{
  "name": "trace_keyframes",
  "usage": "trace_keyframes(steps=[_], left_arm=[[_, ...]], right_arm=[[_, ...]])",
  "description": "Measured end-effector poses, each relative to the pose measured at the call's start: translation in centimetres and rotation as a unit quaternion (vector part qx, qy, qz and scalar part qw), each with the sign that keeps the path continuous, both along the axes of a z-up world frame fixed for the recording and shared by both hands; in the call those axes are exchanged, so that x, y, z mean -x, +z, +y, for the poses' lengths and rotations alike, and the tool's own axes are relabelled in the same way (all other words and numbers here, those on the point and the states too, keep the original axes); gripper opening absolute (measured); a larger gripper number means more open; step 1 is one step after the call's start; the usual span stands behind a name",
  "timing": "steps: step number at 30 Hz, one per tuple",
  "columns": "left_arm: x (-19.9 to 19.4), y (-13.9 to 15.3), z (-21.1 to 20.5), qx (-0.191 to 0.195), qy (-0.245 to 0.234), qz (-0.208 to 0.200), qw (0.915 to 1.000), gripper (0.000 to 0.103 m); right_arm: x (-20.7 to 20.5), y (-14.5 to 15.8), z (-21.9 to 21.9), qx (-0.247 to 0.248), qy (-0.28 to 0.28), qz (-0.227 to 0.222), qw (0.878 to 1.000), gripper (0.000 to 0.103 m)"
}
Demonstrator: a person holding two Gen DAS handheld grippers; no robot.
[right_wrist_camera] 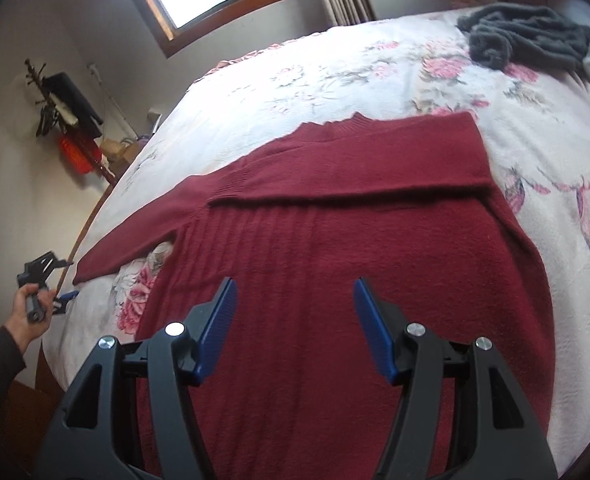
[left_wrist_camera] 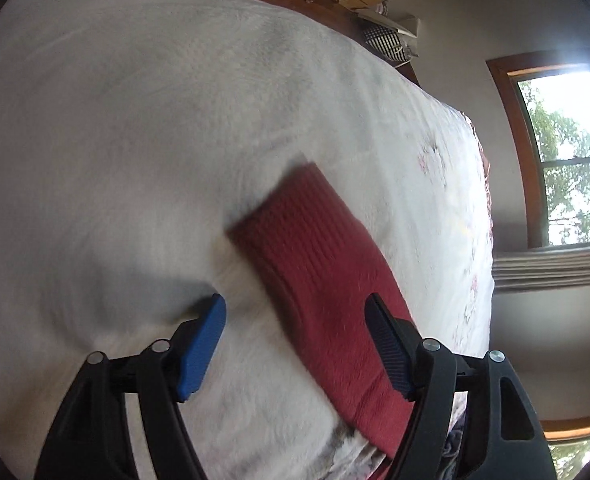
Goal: Fold small clothes
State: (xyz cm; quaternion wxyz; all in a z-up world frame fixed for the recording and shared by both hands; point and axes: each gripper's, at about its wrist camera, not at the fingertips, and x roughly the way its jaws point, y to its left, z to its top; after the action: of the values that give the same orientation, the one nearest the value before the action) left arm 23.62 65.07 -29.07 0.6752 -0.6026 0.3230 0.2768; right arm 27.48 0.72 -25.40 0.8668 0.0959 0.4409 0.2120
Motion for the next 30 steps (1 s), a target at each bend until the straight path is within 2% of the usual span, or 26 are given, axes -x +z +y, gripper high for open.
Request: trace_keyframes(steps=[3,4,5,6,9,11,15,18,19,22,26,30], left_arm=[[-0.3,-0.4,1.5,-0.006,-0.007,0.002,1.0000,0.069],[-0.7,-0.3,1.4,-0.010,-0.013,0.009,0.9998,0.052],[-1.3,-0.4,1.3,-0.007,-0.026,0.011,0.9996,0.018],[-1.7,-0.4,1.3,0.001,-0.034,0.011,0.9994,0.006],[-1.8,1.5,1.1,-0.013,-0.039,-0.008,0.9991,0.007],[-2.8,4.0,0.3,-0.029,-0.059,-0.032,0.9973,0.007],[-5.9,10.7,-3.3,-0.084,-0.127,-0.077,0.9853,0.007],[-8.9,15.9,-7.0,-0.121,-0.174,-0.122,0.9697,0.007],[-10.2,17.8,-8.7,-0.136,-0.193,-0.137,0.9622,0.007],[-14.6,21.2,-13.0,-0.164,-0.245,-0.164,0.9414,0.007],[-19.6,22.6,-19.6,-0.183,-0.309,-0.173,0.9170,0.007],[-22.9,21.1,-26.2,-0.188,-0.368,-0.168,0.8948,0.007]], right_arm=[[-0.1,0.9,0.7,0.006,0.002,-0.004,1.000,0.062],[-0.1,1.0,0.9,0.008,0.002,-0.003,1.000,0.062],[-0.1,1.1,1.1,0.009,0.003,-0.003,1.000,0.062],[-0.1,1.1,1.2,0.011,0.003,-0.002,1.000,0.062],[0.0,1.5,1.8,0.014,0.007,-0.004,1.000,0.062],[0.2,1.8,1.9,0.012,0.007,-0.006,1.000,0.062],[0.5,2.2,1.7,0.001,0.012,0.001,1.000,0.062],[0.9,2.4,1.0,0.001,0.008,0.002,1.000,0.062],[1.2,2.5,0.7,0.001,0.002,0.002,1.000,0.062],[1.5,2.7,-0.8,-0.005,-0.014,0.007,1.000,0.064],[1.8,2.5,-2.7,-0.005,-0.031,0.012,0.999,0.065],[2.1,1.9,-4.5,-0.004,-0.045,0.019,0.999,0.065]])
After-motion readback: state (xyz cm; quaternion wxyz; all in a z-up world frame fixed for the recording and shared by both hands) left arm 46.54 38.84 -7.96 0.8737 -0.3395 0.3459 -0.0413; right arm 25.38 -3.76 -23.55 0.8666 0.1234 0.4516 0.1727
